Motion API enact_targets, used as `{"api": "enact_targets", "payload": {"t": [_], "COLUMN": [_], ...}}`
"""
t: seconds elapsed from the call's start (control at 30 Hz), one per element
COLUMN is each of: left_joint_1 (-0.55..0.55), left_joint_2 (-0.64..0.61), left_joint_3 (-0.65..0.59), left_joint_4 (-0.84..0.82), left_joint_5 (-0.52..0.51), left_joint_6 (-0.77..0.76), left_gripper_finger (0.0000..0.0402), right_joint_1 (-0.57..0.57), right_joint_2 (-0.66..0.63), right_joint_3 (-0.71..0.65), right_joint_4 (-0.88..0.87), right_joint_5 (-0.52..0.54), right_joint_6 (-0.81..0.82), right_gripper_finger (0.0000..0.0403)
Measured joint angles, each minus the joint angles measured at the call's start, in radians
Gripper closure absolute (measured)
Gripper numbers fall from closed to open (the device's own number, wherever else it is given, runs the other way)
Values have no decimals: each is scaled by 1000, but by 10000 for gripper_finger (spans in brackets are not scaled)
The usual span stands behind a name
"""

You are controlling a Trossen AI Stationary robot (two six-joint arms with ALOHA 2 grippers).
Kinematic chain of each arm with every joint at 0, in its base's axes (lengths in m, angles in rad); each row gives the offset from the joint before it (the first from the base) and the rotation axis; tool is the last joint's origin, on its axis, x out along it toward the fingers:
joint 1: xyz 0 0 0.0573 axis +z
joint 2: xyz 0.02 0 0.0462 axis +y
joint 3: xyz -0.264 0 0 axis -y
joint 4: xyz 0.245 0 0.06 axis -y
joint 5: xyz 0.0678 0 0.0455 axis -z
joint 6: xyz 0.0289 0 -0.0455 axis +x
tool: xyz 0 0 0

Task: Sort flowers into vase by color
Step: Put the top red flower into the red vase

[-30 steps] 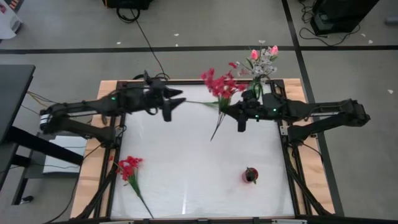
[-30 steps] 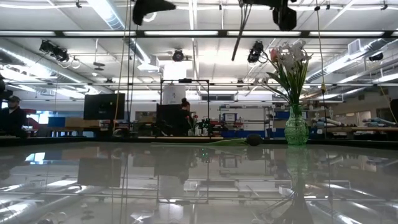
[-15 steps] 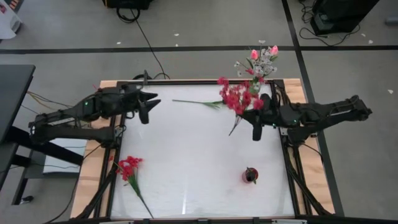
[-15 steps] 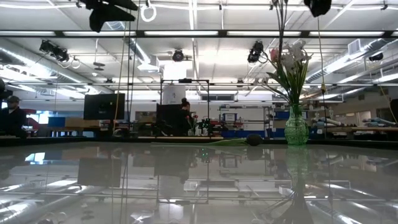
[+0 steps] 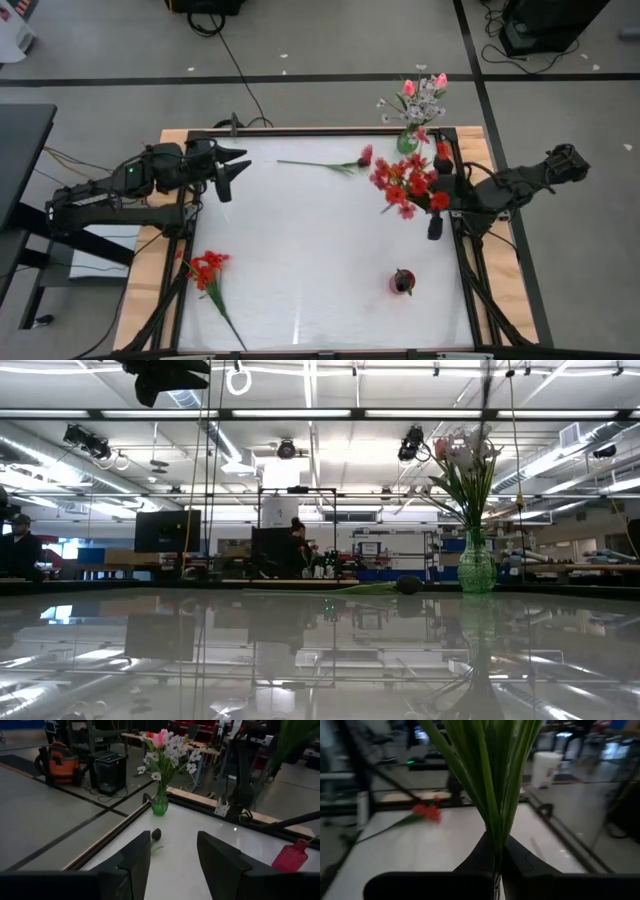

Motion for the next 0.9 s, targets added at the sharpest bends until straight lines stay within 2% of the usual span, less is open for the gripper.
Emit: {"api": "enact_targets", "payload": {"t": [0.17,0.33,0.67,0.9], "left_joint_1": [0,0,0,0], "left_joint_2": [1,1,1,1], "left_joint_3": [0,0,0,0], "left_joint_4": [-1,-1,-1,-1], "left_joint_5": [0,0,0,0], "left_joint_6": [0,-1,-1,-1], "left_gripper_finger": [235,235,235,235], "right_joint_1": [60,89,96,114], "right_joint_2": [-65,-119,-174,-117], "right_joint_3": [0,0,0,0], "right_joint_4": [-140,-228,-219,-101], "right_joint_5": [-85,-256,-545,-620], "right_joint_6": [59,118,121,81], "right_gripper_finger": [389,389,389,389]}}
